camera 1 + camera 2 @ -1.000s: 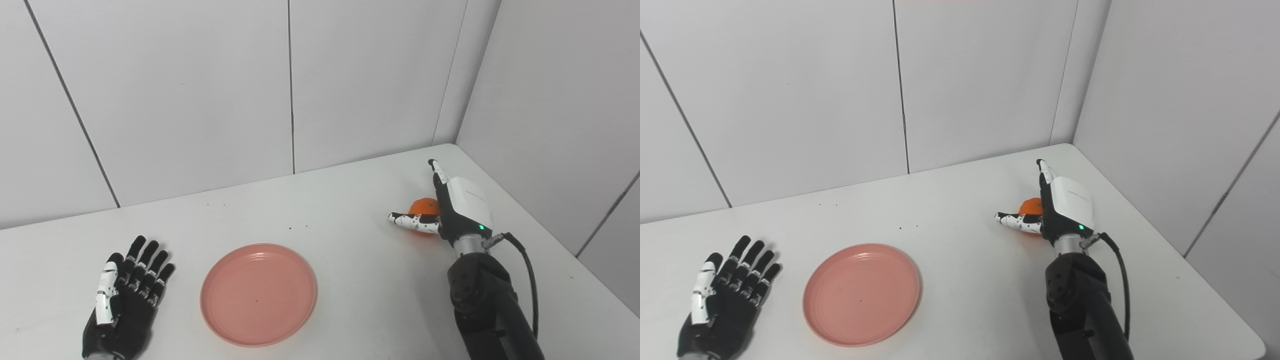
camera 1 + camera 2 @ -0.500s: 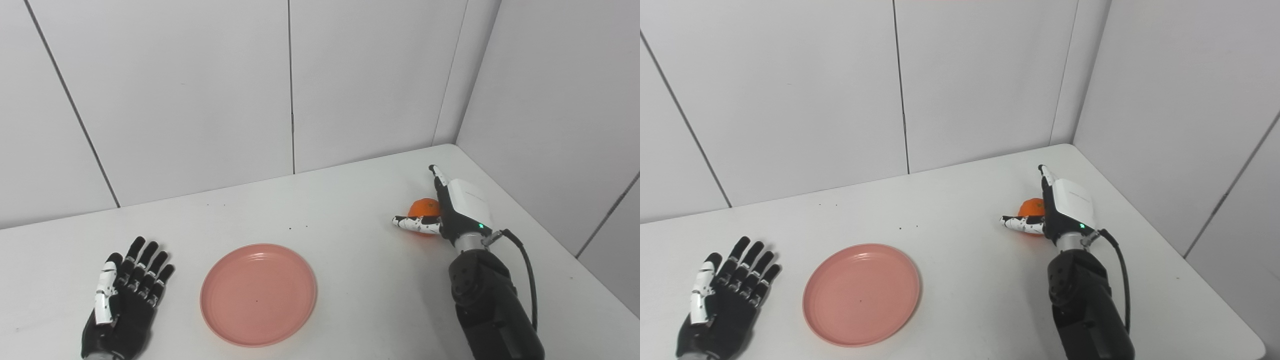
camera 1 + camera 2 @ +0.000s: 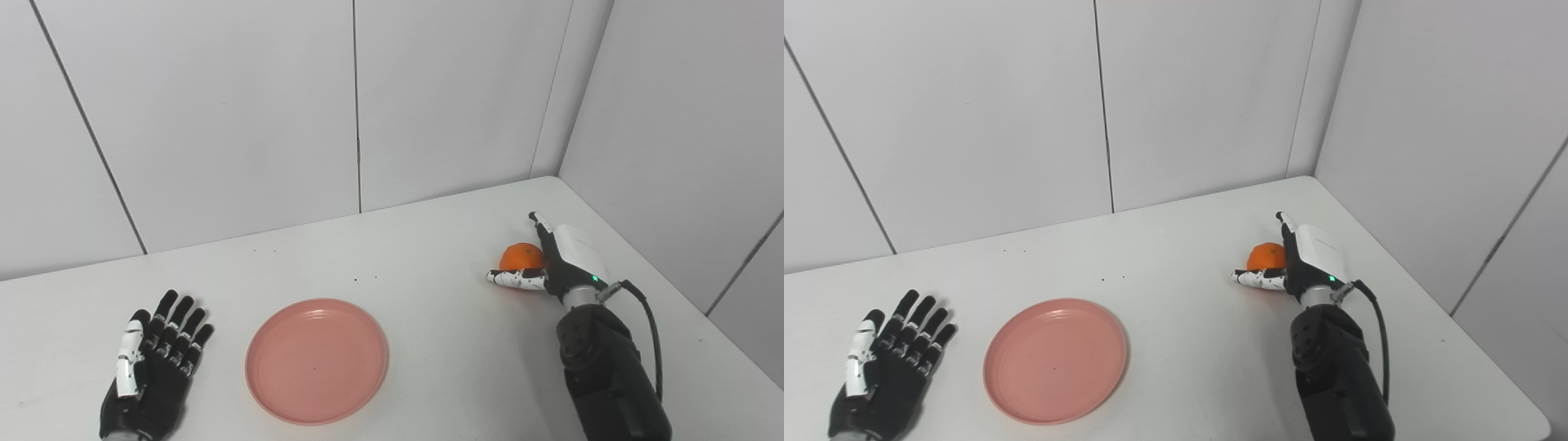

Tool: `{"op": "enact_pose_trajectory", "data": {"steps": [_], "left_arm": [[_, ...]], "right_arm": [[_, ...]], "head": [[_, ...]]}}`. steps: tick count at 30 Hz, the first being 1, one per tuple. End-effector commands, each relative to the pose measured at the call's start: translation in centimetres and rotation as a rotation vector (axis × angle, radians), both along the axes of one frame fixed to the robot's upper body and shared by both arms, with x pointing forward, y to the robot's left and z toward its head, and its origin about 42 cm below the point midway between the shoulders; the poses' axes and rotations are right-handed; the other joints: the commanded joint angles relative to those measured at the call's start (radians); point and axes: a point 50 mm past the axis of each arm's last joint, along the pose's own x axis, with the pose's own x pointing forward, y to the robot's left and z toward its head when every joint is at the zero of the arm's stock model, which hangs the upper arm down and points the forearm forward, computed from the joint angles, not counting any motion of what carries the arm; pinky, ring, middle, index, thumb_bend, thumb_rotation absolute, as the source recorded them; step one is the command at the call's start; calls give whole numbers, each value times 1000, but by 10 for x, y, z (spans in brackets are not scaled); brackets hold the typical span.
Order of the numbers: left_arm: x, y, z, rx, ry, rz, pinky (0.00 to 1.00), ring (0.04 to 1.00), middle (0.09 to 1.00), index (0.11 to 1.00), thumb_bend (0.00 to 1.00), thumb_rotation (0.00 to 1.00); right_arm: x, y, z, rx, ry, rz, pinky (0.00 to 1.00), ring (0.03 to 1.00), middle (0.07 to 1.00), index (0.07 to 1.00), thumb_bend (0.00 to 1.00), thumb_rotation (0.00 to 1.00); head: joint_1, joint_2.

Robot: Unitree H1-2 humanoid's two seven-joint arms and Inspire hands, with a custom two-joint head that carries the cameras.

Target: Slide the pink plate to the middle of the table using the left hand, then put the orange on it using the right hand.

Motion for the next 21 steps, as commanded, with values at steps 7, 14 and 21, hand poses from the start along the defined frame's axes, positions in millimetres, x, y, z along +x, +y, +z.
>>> {"op": "enact_pose_trajectory", "data": {"steps": [7,14,21], "left_arm": [[-6,6,-19,22,85,0,1000,1000,1000,1000,280,1000],[-7,6,-18,26,83,-2,1000,1000,1000,1000,284,1000],[-6,7,-18,27,86,0,1000,1000,1000,1000,284,1000]], "right_arm": [[11,-4,20,-4,-39,-5,615,775,843,885,937,429],[12,-5,20,16,-16,-1,413,536,610,872,919,409],[16,-3,16,16,-2,9,480,642,707,851,925,386]], "head": [[-1,6],[3,10],[8,14]]}}
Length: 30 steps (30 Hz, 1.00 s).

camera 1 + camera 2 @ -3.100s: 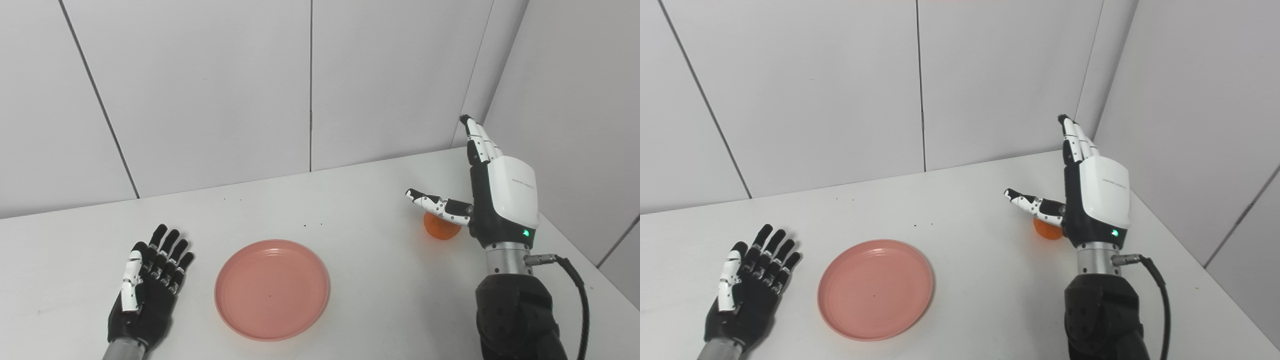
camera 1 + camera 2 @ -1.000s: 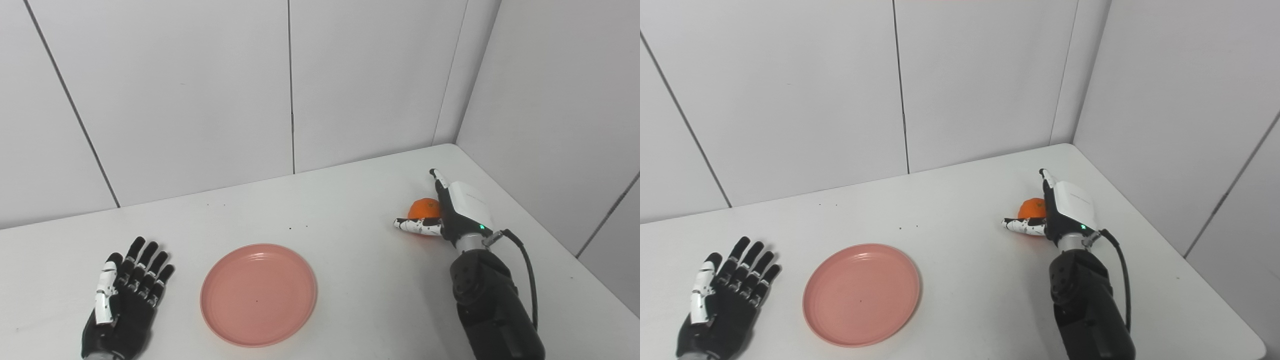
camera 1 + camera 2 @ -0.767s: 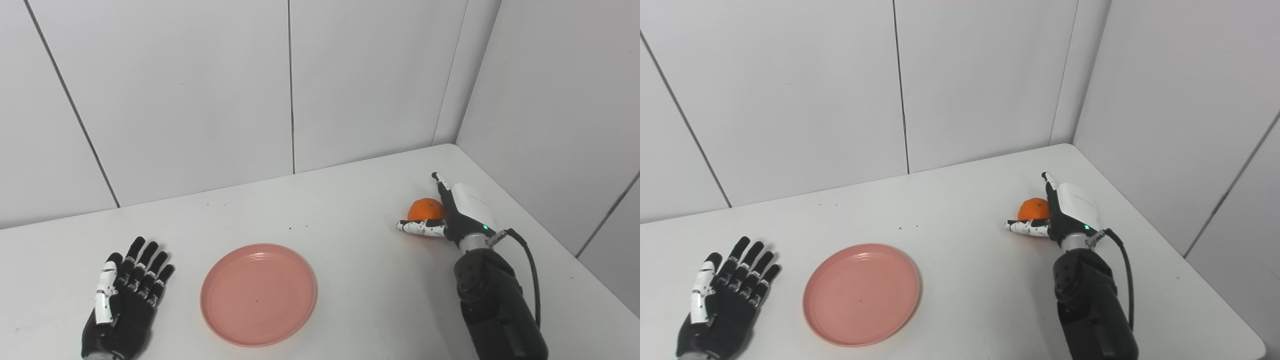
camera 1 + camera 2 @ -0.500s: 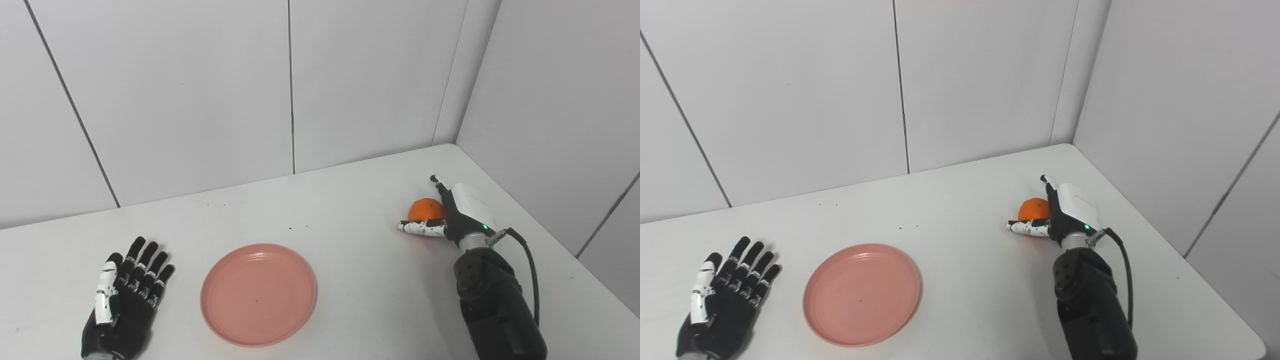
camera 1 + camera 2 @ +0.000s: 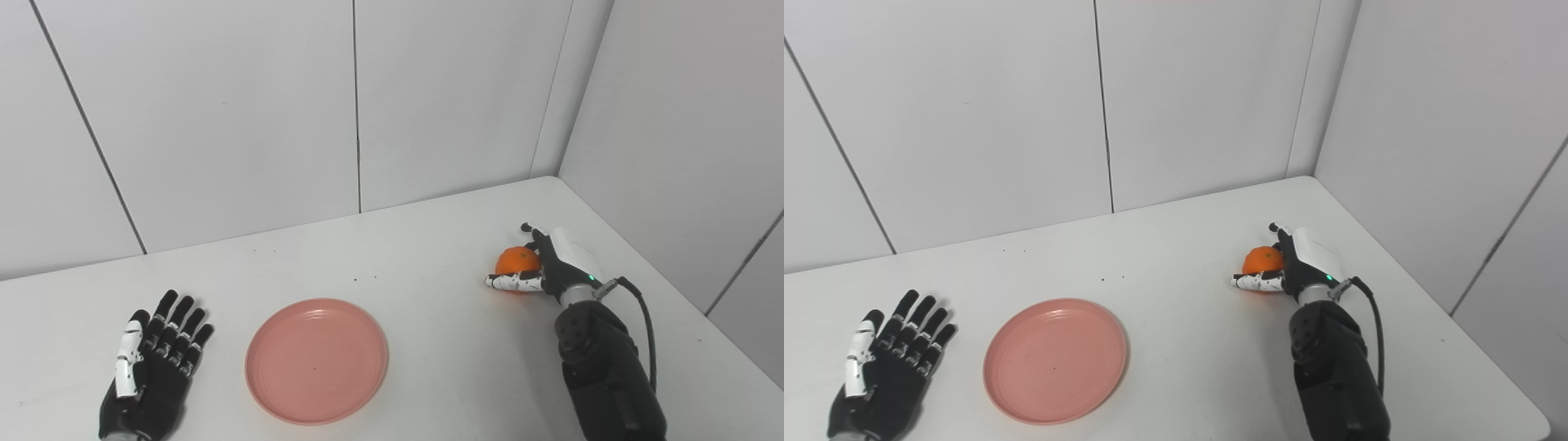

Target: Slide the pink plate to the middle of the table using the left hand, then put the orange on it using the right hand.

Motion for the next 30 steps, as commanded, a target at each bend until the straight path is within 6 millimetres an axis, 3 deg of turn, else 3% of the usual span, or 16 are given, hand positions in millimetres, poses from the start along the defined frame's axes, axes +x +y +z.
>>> {"op": "enact_pose_trajectory", "data": {"steps": [1,3,11,14,15,17,19,20,21,27,30], "left_arm": [[-6,7,-18,32,85,6,1000,1000,1000,1000,284,1000],[-6,7,-18,31,84,6,1000,1000,1000,1000,286,1000],[-5,6,-18,35,87,9,1000,996,1000,1000,284,1000],[-6,6,-17,31,85,6,1000,999,1000,1000,283,1000],[-6,6,-17,31,84,6,1000,1000,1000,1000,282,1000],[-5,6,-18,28,82,3,1000,1000,1000,1000,283,1000],[-5,6,-18,23,82,3,1000,1000,1000,1000,284,1000],[-5,6,-19,23,82,4,1000,1000,1000,1000,285,1000],[-5,5,-18,24,85,7,1000,1000,1000,1000,286,1000],[-5,3,-18,31,96,20,1000,990,997,1000,288,1000],[-5,1,-18,28,98,25,1000,987,994,1000,291,1000]], "right_arm": [[9,0,21,-37,-61,0,479,642,707,848,926,383],[10,0,21,-46,-54,3,526,680,742,824,925,381],[13,-2,22,-75,3,22,446,537,600,627,870,222],[13,-4,22,-71,20,16,431,523,591,588,847,168],[13,-4,22,-70,20,14,407,501,575,529,656,150],[13,-4,22,-71,16,12,383,476,555,495,552,139],[12,-5,23,-58,-2,9,355,447,533,487,531,134],[11,-5,24,-52,-12,8,309,395,479,491,531,44],[10,-4,25,-47,-22,7,292,375,456,496,530,22],[4,-1,40,-65,-94,7,293,384,464,489,532,0],[0,4,54,-77,-143,16,351,450,517,475,527,0]], "head": [[0,0],[0,0],[3,3],[6,5],[6,5],[8,6],[9,6],[9,6],[13,6],[19,9],[30,11]]}}
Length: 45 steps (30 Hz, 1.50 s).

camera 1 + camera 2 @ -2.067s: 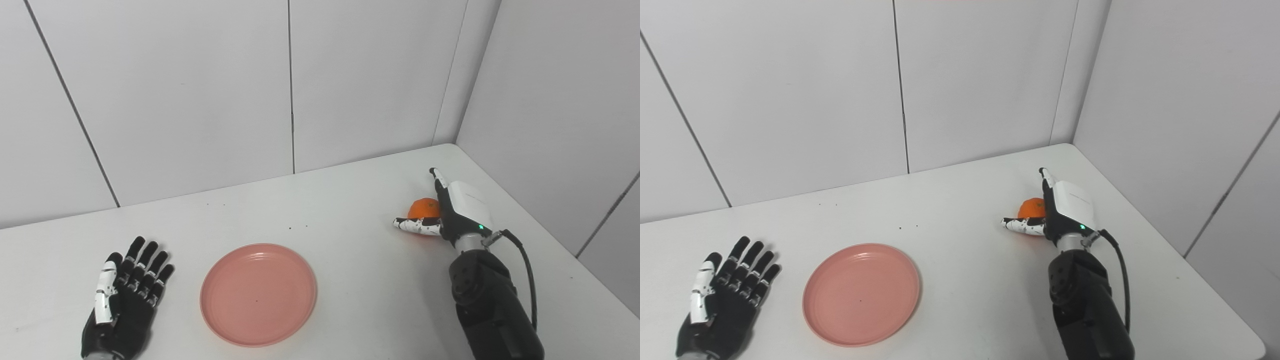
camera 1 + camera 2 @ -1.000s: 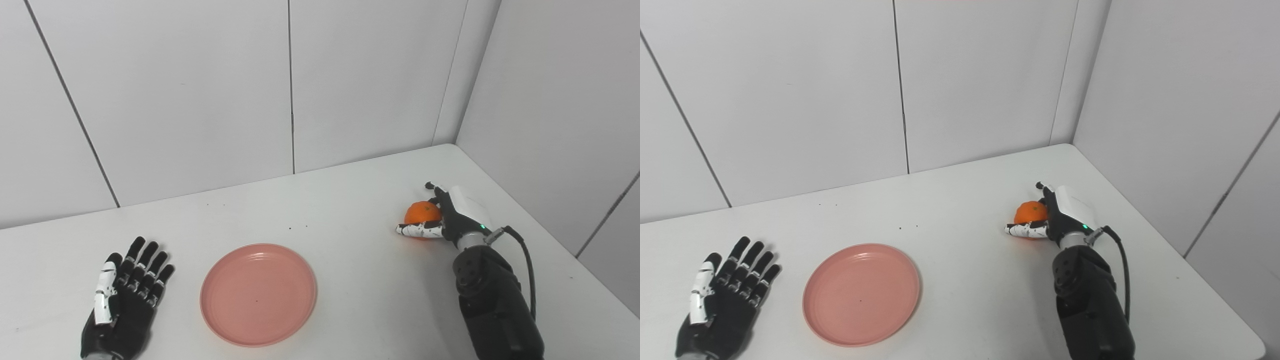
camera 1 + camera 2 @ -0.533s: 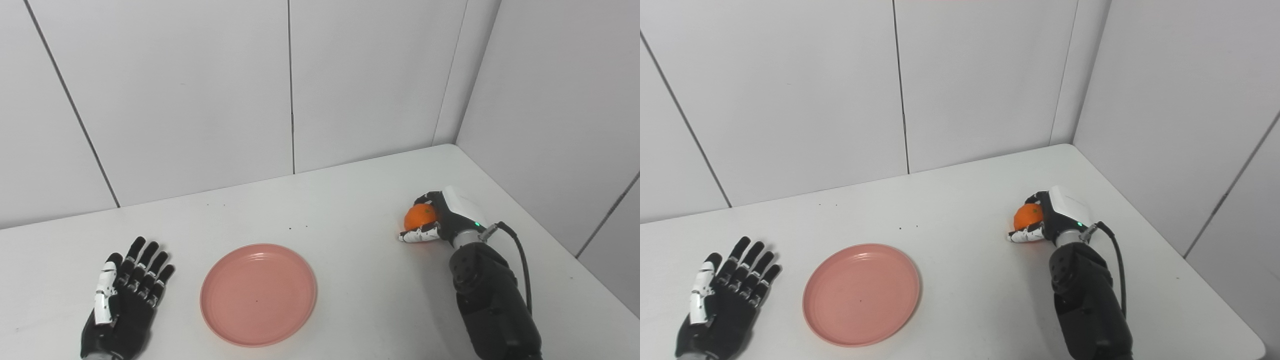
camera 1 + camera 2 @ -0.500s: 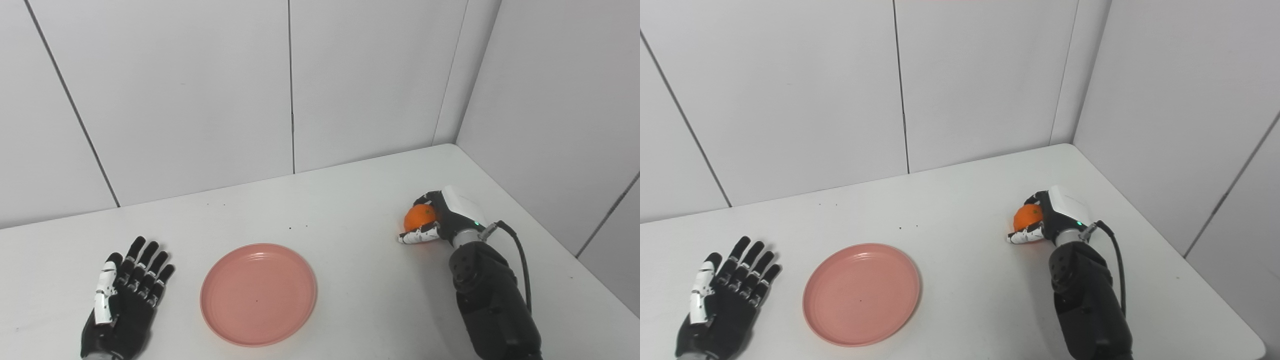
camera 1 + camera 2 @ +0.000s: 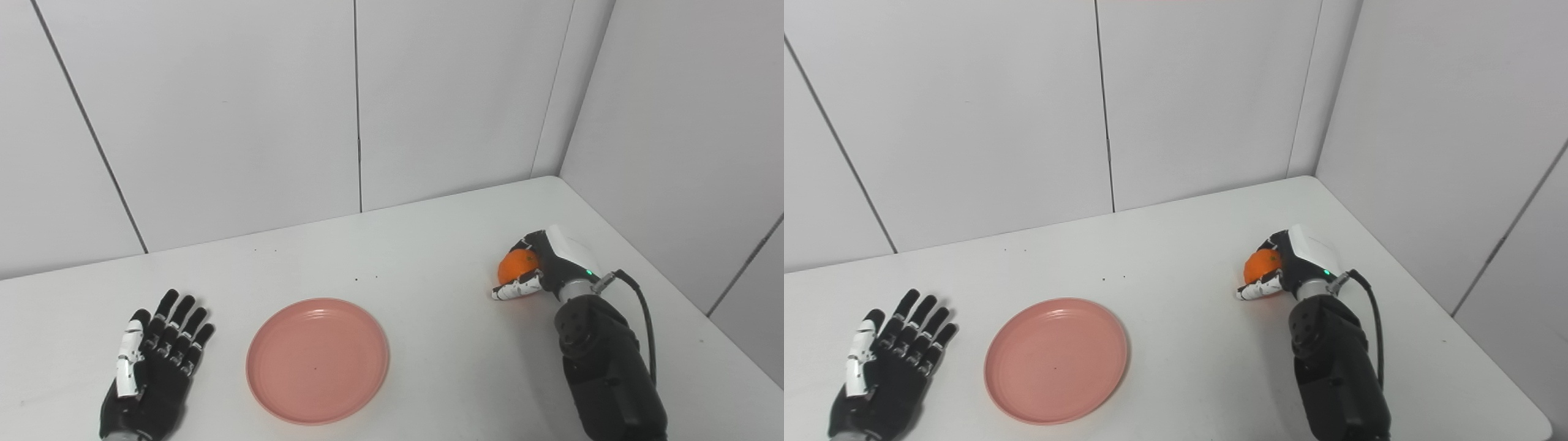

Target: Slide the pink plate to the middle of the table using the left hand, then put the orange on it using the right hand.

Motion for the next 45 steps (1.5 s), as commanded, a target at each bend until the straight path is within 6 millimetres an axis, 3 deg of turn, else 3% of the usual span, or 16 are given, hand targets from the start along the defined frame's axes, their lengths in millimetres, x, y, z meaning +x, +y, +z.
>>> {"op": "enact_pose_trajectory", "data": {"steps": [1,10,23,29,33,42,45], "left_arm": [[-6,2,-18,28,94,21,1000,986,994,1000,291,1000],[-9,-5,-18,50,94,32,1000,967,973,983,297,1000],[-14,-20,-23,56,67,11,1000,972,978,984,318,1000],[-17,-32,-23,84,58,14,983,961,968,975,339,1000],[-21,-43,-21,101,53,23,970,951,958,966,350,1000],[-25,-70,-13,115,52,24,960,947,960,964,344,1000],[-25,-77,-11,130,52,27,946,943,951,955,353,1000]], "right_arm": [[0,1,37,-49,-137,-7,353,450,517,475,527,0],[-12,29,75,-67,-254,94,335,424,457,505,529,0],[-12,104,100,-59,-336,308,352,426,457,511,528,0],[-5,147,97,-55,-341,463,306,377,430,523,525,0],[-3,172,90,-40,-321,551,314,395,451,512,528,0],[-1,200,82,-46,-270,666,315,383,440,519,526,0],[1,209,80,-39,-252,701,331,429,483,488,527,0]], "head": [[9,2],[43,6],[159,19],[241,34],[304,48],[476,93],[520,104]]}}
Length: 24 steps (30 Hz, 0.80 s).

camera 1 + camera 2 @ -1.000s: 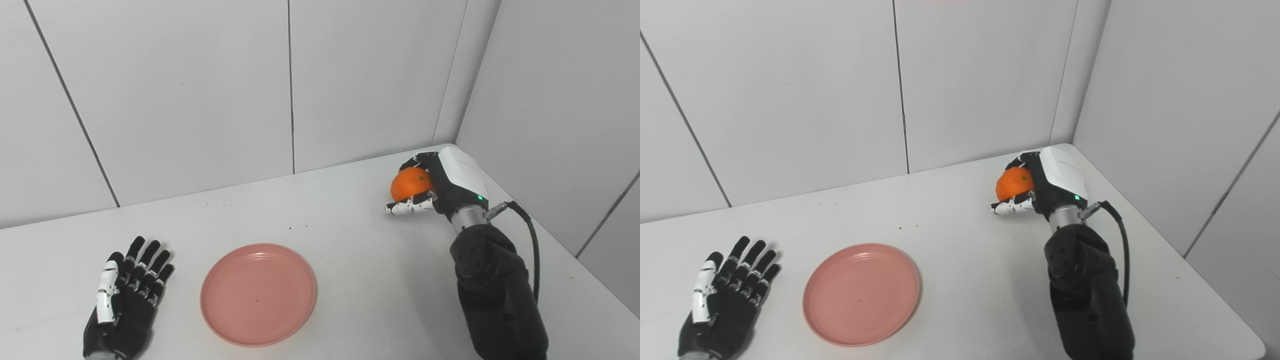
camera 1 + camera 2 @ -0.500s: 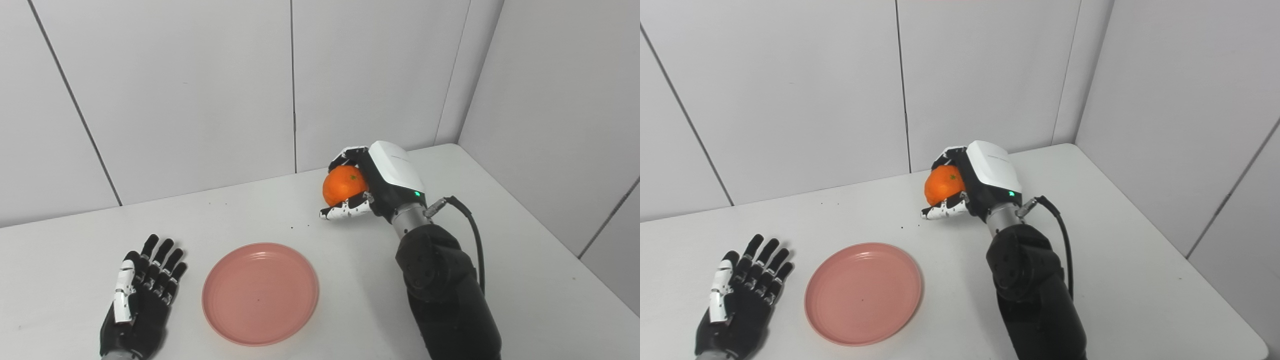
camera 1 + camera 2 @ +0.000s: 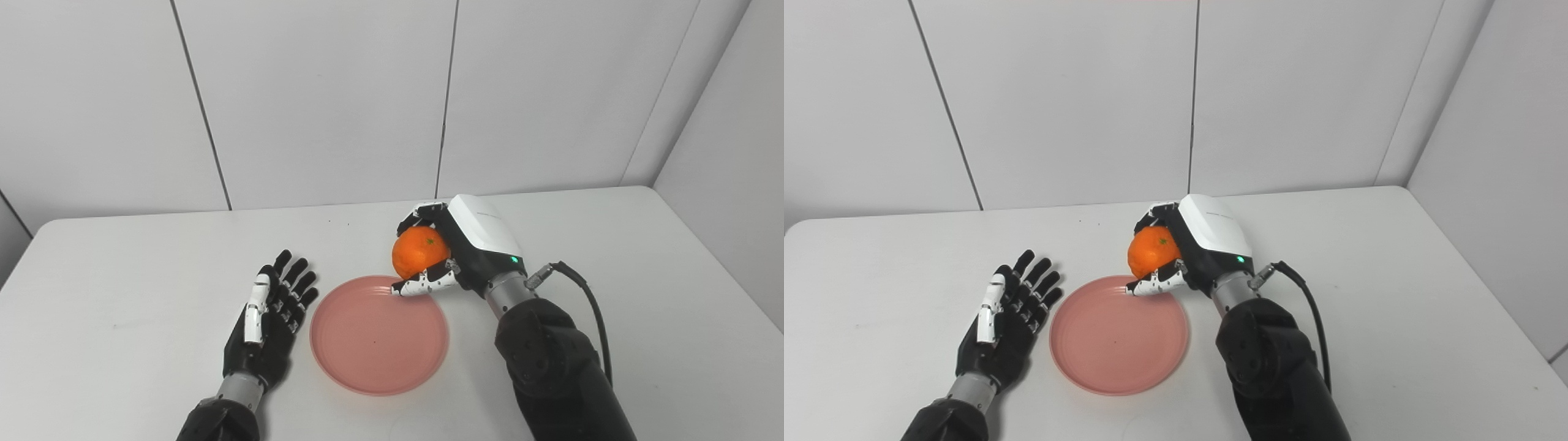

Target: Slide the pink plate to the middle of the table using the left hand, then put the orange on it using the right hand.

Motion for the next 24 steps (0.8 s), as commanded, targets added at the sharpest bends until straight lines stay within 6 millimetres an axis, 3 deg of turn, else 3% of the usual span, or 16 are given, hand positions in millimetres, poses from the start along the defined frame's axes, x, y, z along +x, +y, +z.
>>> {"op": "enact_pose_trajectory", "data": {"steps": [1,11,24], "left_arm": [[-5,-7,-11,17,78,2,949,944,951,956,355,1000],[-4,-27,-5,58,60,33,915,921,930,933,371,1000],[-4,-28,-2,98,49,65,876,906,916,920,375,1000]], "right_arm": [[4,11,21,4,-79,55,343,446,500,478,527,0],[11,29,2,-15,-14,120,277,366,427,519,525,0],[14,46,-31,-25,86,123,299,383,432,514,527,0]], "head": [[26,5],[147,31],[135,35]]}}
